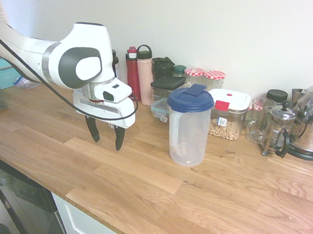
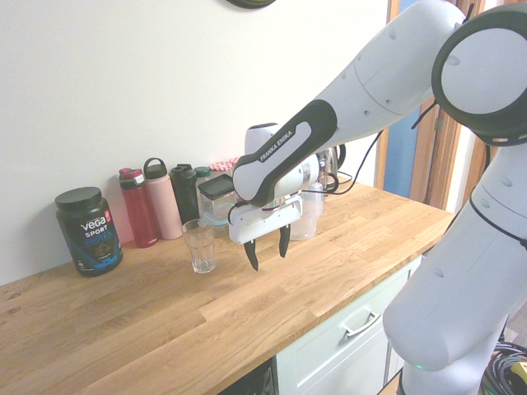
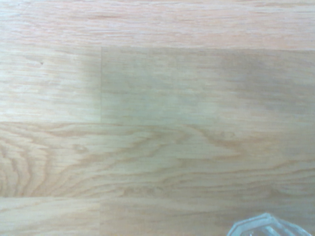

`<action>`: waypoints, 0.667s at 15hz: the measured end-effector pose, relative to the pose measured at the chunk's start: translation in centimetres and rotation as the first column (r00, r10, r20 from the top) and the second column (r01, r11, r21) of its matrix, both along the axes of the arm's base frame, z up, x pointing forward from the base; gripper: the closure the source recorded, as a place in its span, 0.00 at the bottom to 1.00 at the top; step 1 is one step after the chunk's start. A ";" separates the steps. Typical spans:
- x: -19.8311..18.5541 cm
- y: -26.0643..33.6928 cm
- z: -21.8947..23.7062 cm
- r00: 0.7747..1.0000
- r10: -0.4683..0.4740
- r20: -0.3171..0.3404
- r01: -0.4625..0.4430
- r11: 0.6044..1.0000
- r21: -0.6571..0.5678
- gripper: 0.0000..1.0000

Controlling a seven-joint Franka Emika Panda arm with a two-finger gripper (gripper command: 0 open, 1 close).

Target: Pour me some water

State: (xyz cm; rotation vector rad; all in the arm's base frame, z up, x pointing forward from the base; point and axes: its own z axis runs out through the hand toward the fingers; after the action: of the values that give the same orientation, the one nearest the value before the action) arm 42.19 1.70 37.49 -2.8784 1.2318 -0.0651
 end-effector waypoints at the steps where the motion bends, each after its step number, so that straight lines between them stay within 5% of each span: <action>1: 0.0 0.0 -0.1 1.000 -0.005 -0.001 0.005 1.000 0.003 0.00; 6: -0.3 -0.7 4.7 0.997 -0.052 0.065 0.051 0.999 0.021 0.00; 10: -3.3 -3.8 13.8 0.974 -0.069 0.218 0.064 0.997 0.033 0.00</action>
State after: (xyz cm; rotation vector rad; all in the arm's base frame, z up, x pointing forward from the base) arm 38.89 -2.10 51.26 -2.7175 1.2754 -0.3538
